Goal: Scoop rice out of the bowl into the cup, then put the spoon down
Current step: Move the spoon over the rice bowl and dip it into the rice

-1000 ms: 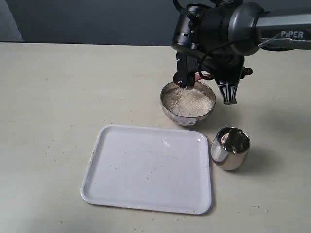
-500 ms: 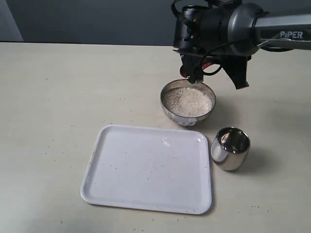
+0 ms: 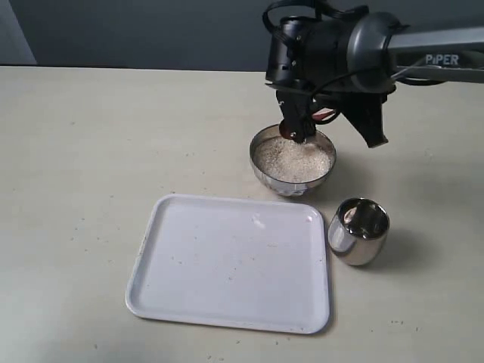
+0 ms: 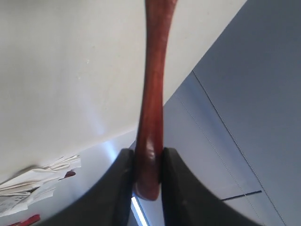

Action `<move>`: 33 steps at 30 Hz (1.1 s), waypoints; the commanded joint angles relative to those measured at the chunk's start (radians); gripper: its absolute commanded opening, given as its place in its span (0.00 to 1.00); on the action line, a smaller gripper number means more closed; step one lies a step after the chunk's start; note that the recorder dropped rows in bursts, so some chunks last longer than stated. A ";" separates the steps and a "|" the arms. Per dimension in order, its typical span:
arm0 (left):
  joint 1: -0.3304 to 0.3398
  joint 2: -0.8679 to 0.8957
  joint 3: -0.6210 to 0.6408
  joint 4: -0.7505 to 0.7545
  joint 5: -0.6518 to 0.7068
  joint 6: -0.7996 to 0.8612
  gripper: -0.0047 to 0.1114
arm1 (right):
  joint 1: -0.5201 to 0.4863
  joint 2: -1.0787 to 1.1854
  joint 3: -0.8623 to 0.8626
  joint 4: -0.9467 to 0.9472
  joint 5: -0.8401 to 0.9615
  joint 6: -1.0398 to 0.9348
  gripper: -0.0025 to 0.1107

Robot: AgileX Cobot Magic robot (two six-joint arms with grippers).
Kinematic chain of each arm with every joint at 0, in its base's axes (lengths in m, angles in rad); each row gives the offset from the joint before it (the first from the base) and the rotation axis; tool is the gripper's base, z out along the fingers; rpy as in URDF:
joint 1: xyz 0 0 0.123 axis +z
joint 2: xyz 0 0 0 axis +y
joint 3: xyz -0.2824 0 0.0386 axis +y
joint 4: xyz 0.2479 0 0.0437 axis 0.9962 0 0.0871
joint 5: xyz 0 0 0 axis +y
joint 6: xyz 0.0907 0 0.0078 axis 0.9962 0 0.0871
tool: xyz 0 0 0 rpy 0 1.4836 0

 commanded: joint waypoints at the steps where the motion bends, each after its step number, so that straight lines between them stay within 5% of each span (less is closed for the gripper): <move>1: -0.004 -0.004 -0.004 0.001 -0.001 -0.007 0.04 | -0.003 0.046 0.005 -0.002 0.001 -0.008 0.02; 33: -0.025 -0.004 -0.004 0.001 -0.001 -0.007 0.04 | 0.056 0.116 0.005 -0.019 0.001 -0.059 0.02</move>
